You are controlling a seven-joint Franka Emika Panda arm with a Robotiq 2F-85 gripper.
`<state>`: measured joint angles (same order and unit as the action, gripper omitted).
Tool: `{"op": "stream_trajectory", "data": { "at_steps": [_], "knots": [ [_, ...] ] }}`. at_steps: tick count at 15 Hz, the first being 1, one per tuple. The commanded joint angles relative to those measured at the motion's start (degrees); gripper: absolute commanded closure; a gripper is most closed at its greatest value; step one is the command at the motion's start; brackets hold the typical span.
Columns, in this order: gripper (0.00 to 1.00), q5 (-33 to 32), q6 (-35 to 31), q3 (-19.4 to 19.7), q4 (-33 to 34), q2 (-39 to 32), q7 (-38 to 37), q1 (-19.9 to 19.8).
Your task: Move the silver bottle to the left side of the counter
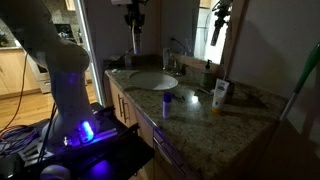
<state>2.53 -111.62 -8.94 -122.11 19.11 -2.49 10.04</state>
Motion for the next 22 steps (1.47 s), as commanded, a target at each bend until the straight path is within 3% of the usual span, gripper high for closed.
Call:
{"op": "stream_trajectory", "data": {
  "at_steps": [1,2,3,7,11,12,13,16,17,22],
  "knots": [
    [0.44,0.1,0.1,-0.1,-0.1,0.0,0.1,-0.5],
    [0.44,0.1,0.1,0.4,-0.1,0.1,0.2,-0.8],
    [0.69,-1.4,0.2,0.0,0.5,-1.1,-0.3,-1.1],
    [0.69,-4.2,-1.0,-5.9,5.5,-9.8,-3.0,1.9],
    [0.69,-11.0,-7.6,-10.0,14.8,-20.9,-13.3,3.8],
    [0.69,-8.7,-6.2,-9.0,8.6,-15.1,-10.8,4.3],
    [0.44,-9.2,-6.7,-9.2,10.1,-17.0,-11.8,4.8],
    [0.44,-9.2,-6.6,-8.9,9.8,-17.1,-11.8,4.8],
    [0.69,-9.2,-6.6,-8.8,9.8,-16.8,-11.8,4.8],
    [0.69,-13.0,-10.8,-9.4,14.5,-26.4,-15.8,6.4]
  ]
}}
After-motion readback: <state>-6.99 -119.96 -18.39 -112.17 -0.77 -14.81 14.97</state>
